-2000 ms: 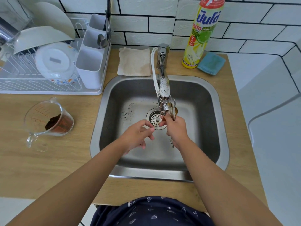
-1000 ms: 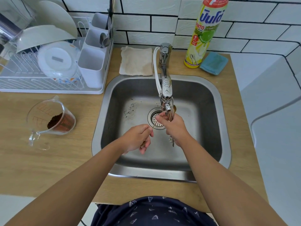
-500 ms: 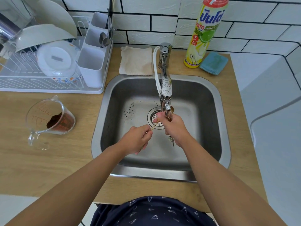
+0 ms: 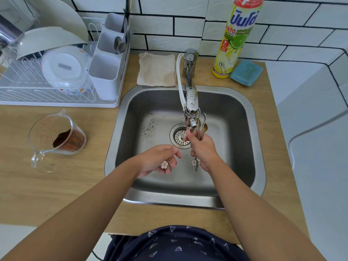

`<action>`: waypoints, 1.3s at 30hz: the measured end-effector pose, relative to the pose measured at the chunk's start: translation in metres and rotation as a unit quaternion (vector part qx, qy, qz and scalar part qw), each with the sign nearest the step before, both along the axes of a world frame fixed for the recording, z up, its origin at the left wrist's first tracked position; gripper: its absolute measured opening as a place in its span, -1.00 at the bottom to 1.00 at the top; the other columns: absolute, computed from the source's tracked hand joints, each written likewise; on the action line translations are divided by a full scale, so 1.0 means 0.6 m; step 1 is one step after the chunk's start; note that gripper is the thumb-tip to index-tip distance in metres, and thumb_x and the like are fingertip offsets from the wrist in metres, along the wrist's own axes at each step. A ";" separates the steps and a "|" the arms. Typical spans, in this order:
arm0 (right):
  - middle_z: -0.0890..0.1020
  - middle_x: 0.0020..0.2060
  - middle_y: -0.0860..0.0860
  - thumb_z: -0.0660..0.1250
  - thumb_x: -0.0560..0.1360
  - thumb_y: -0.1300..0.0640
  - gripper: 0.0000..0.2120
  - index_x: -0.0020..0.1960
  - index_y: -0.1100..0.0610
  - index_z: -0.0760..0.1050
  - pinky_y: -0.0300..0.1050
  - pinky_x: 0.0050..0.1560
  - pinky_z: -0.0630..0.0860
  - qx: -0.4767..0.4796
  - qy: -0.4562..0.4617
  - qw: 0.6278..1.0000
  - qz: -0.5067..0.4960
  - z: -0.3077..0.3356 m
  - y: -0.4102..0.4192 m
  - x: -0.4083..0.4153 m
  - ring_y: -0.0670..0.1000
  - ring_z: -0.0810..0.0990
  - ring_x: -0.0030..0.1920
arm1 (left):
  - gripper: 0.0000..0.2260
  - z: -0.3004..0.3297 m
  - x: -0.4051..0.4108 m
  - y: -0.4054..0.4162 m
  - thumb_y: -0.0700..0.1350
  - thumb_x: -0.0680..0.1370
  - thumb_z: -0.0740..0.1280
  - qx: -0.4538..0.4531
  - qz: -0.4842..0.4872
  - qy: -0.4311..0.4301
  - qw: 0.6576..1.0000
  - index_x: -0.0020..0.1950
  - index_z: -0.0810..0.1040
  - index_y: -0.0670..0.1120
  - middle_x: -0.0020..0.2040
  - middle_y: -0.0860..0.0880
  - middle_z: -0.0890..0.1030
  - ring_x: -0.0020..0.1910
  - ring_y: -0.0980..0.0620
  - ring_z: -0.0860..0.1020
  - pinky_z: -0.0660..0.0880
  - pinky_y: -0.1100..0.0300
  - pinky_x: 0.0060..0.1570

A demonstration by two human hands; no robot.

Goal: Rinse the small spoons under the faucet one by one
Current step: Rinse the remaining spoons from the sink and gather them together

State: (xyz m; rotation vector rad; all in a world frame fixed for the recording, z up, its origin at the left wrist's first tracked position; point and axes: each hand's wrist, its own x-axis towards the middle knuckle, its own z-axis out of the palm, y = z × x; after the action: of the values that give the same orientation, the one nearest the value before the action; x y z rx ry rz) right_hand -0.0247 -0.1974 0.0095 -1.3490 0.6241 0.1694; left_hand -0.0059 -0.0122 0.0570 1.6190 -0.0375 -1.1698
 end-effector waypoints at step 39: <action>0.62 -0.36 -0.10 0.33 0.66 -0.02 -0.69 -0.20 -0.02 0.72 -0.34 -0.56 0.33 0.053 -0.009 0.992 -0.113 0.048 -0.010 0.000 -0.16 0.31 -0.57 | -0.67 -0.035 0.039 -0.111 0.02 0.67 0.27 -0.016 0.192 -0.053 0.980 0.19 0.59 -0.23 -0.41 0.01 0.56 -0.60 0.10 0.33 0.23 0.29 -0.56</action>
State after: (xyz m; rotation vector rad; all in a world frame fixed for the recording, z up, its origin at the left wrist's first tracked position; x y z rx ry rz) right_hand -0.0246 -0.2036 0.0381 -1.1668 0.7359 0.0070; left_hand 0.0173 -0.0790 0.0359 1.5731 0.1815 -0.7815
